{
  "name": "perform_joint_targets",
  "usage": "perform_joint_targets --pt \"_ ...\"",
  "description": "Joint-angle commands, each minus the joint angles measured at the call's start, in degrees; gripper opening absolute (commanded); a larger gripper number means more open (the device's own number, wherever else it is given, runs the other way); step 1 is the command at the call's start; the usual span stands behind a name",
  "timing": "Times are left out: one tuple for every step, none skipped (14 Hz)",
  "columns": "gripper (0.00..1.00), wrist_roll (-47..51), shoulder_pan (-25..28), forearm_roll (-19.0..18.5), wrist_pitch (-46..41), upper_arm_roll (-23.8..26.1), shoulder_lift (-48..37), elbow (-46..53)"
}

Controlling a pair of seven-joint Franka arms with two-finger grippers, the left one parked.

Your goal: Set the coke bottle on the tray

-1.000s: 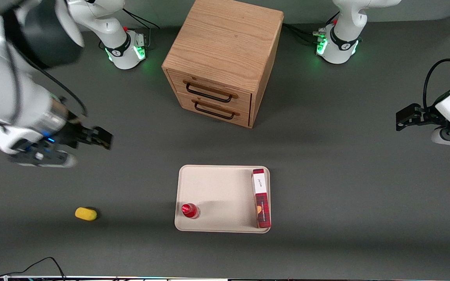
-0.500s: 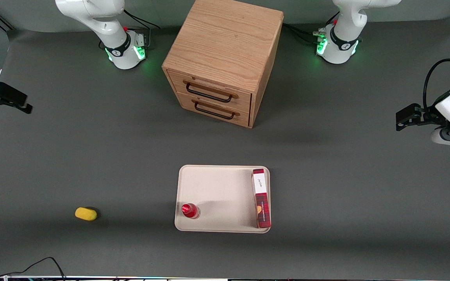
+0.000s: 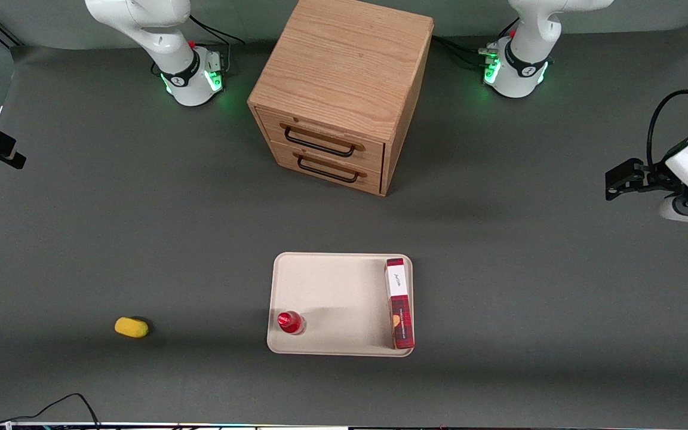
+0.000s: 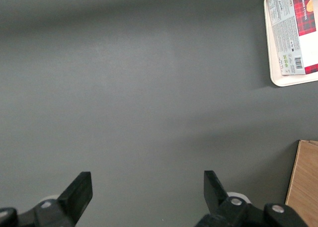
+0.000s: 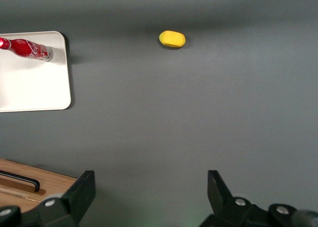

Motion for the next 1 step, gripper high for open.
perform_joint_targets --pt "1.00 -0.47 0.38 0.06 -0.98 -0.32 0.18 0.74"
